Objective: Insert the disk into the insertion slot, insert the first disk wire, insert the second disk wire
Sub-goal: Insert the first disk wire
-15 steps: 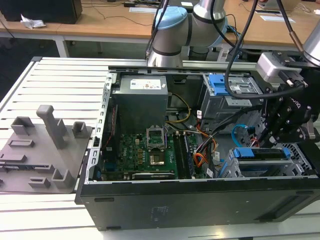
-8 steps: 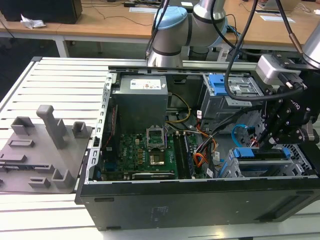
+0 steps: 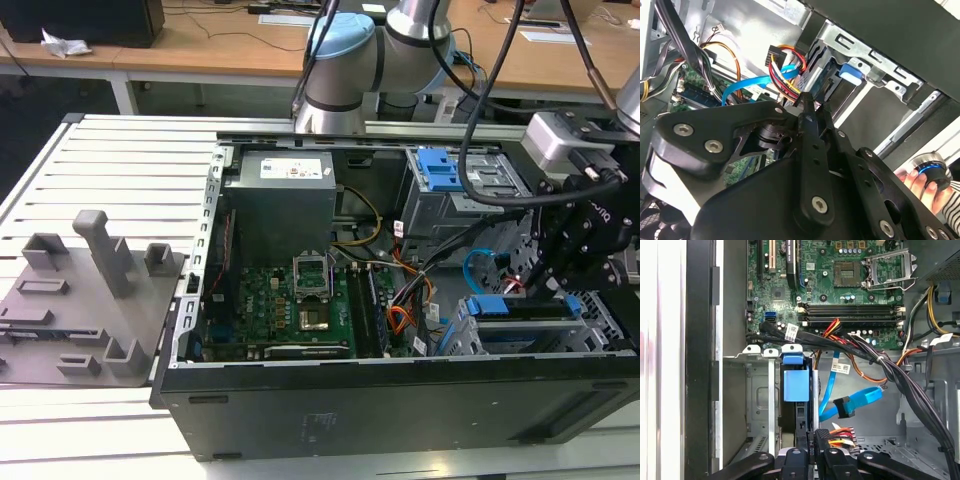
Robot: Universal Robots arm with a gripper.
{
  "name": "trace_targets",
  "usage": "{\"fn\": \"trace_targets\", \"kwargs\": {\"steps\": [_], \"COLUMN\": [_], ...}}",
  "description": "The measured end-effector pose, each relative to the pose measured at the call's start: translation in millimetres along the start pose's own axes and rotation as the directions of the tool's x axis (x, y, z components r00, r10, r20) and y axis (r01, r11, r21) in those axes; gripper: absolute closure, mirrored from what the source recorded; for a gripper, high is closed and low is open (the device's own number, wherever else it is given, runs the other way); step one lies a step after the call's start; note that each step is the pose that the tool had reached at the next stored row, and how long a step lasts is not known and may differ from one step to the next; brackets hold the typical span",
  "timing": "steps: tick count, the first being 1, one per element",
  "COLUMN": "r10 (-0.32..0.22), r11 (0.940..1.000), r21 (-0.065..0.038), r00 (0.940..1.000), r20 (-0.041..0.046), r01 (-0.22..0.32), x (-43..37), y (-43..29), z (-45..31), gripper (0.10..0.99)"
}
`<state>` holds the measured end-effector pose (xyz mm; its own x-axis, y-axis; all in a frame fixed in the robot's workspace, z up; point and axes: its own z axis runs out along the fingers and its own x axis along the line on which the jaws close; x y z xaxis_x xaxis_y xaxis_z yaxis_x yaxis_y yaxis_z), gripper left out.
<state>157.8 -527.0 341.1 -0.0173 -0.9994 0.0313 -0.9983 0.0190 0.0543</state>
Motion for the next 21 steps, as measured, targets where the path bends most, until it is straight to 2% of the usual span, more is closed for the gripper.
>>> {"fn": "trace_targets", "kwargs": {"steps": [8,12,21], "r10": [0.0,0.0,0.0], "r11": [1.0,1.0,1.0], "r21": [-0.001,-0.001,-0.003], "r00": [1.0,1.0,1.0], "r20": [0.0017,0.0045,0.0048], "r01": [0.0,0.0,0.0], "x": [2.1,5.5,5.5], "y": [-6.8,-7.5,-10.5], "z": [0.9,2.7,5.6], "gripper": [0.902,0.902,0.902]}}
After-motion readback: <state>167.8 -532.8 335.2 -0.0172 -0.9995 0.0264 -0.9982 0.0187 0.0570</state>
